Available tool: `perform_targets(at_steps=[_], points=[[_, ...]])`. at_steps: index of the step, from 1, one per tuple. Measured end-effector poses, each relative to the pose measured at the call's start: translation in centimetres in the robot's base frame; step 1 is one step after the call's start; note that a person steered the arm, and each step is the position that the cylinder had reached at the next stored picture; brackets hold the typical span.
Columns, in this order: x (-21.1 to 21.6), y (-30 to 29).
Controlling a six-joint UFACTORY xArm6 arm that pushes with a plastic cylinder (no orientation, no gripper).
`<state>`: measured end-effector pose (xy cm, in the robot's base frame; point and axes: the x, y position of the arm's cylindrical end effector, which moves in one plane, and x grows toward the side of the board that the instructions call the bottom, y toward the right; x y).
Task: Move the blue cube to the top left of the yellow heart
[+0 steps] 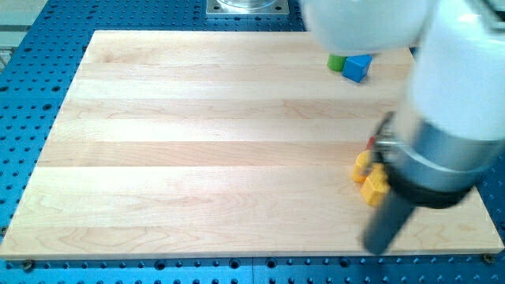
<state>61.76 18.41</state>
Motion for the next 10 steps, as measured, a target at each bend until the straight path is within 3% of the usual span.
perform_targets(at_steps=[2,5,8,9,10], points=[[-9.3,11.7],[-30.6,13.1],[-31.4,-0.9],[-26.5,-7.3],[-25.4,-10.0]])
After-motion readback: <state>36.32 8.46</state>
